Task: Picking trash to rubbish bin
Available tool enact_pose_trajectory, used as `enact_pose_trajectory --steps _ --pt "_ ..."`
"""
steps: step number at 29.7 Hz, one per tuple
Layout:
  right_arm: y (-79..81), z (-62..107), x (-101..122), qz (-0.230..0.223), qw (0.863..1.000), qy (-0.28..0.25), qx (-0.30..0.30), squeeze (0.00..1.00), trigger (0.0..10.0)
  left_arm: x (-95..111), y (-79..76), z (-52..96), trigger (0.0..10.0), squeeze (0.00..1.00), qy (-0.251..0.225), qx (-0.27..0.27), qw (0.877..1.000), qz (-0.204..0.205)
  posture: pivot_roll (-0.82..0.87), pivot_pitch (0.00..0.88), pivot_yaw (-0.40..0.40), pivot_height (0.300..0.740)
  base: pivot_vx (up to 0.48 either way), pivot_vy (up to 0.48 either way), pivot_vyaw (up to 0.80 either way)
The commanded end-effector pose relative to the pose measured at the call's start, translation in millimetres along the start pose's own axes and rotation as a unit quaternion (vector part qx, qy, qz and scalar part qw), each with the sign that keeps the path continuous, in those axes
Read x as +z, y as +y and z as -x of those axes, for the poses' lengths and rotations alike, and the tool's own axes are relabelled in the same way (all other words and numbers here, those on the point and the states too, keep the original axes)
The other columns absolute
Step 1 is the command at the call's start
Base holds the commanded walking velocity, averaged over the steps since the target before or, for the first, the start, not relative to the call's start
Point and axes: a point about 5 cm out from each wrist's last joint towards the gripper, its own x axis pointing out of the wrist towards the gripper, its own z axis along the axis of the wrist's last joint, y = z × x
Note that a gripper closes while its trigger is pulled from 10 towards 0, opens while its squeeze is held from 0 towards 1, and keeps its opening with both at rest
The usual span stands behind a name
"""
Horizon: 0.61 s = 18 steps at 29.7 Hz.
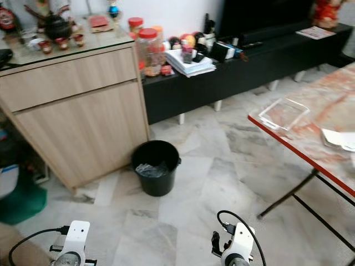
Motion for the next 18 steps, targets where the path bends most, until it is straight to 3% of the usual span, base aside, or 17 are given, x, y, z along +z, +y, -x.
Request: enact_pose_trajectory --steps 1,18 --pt "1.3 0.5 -2.8 -0.007 1.000 0.003 -0.004 0.00 10.0 5.3 8.6 -2.0 10.0 0.00 -0.005 0.005 1.000 0.000 -0.06 0.000 0.037 0.740 0.000 0.000 -0.80" --pt "8.9 -2.2 1.8 -0.001 1.000 0.003 0.001 0.00 10.0 5.3 17.3 -2.4 10.0 0.00 -0.004 0.022 1.000 0.015 -0.05 0.000 0.037 0.740 0.000 0.000 -0.80"
